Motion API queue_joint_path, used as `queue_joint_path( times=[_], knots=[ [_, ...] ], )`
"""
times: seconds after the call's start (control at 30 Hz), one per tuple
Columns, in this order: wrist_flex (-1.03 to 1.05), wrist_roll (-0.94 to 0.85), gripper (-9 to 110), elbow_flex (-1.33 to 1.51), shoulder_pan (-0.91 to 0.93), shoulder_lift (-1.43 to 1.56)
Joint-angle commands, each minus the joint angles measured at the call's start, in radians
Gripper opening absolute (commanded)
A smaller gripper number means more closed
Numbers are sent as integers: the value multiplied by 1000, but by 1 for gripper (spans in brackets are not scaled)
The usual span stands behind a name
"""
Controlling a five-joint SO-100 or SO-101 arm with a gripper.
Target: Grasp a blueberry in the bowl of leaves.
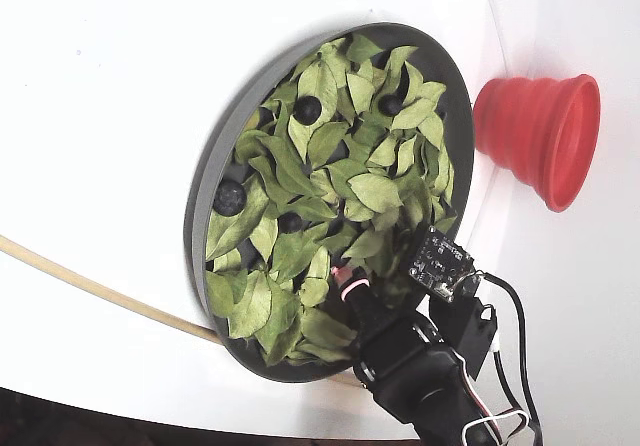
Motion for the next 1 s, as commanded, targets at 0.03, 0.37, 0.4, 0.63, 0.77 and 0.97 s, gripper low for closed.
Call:
queue_joint_path(
  times=[0.03,0.37,0.4,0.63,0.77,0.97],
  knots=[
    [6,3,16,-5,20,115],
    [26,9,16,8,9,173],
    [31,11,16,9,8,179],
    [64,21,16,25,-12,232],
    [74,26,15,35,-23,250],
    [86,28,15,58,-49,273]
  ],
)
